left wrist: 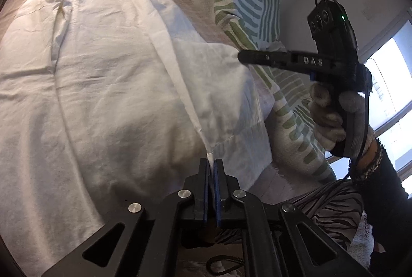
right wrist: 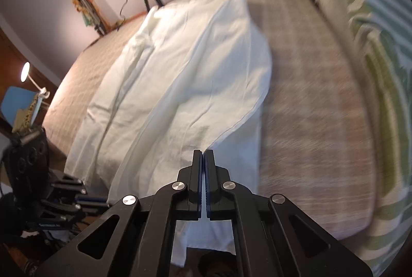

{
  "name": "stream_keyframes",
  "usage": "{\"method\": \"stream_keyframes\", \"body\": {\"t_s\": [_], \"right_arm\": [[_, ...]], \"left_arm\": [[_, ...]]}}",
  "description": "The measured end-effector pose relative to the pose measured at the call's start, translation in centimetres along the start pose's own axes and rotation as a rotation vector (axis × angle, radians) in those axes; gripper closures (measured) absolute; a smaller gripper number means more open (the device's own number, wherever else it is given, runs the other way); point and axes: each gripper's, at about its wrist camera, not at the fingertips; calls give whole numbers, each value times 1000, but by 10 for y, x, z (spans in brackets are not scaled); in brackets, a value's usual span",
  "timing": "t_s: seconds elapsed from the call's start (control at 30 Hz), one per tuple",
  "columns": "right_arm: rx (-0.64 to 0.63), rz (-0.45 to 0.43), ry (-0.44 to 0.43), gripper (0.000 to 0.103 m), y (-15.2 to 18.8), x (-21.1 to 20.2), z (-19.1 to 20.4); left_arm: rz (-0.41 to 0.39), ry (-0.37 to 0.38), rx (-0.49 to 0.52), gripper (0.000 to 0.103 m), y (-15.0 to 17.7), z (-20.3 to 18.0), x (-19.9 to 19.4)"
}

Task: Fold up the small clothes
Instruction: 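Grasp and fold the shirt side inward with the right gripper while the left gripper holds the edge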

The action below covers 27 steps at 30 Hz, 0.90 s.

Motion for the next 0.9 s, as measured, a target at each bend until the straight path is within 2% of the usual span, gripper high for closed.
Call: {"method": "stream_keyframes", "body": {"t_s": [0.1,0.33,0.4,0.43,0.47,0.57,0.63,0.67,0.73,0.8,0.9], "right_arm": [[7,-16,12,102,-4,-8,-6],[-14,80,105,102,1,26,-9],[-50,79,199,94,-2,26,-5],[-68,52,252,92,-4,21,-2],[-70,6,261,90,-7,14,0],[-84,-89,194,90,-24,1,13],[-120,-109,156,91,-35,7,26],[-135,-104,126,92,-43,15,32],[-162,-88,91,92,-56,37,43],[-183,-67,83,93,-71,64,52],[-212,-32,95,93,-89,99,59]], "left_arm": [[1,25,-22,103,-1,-1,2],[15,-39,-54,103,9,13,7],[16,-36,-66,103,11,15,4],[16,-34,-67,103,12,16,3],[17,-34,-67,103,13,17,2],[19,-38,-67,103,12,17,2],[14,-54,-53,96,12,14,1],[6,-61,-43,95,13,13,-3],[-13,-79,-21,85,12,9,-9],[-31,-100,-4,77,10,5,-15],[-56,-125,26,73,6,3,-25]]}}
Point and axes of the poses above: each gripper's, at about its wrist camera, not at the fingertips, and x roughly the way its jaws point, z to its left, y to its underside, and after that the axes turned 2 degrees about x, right-handed
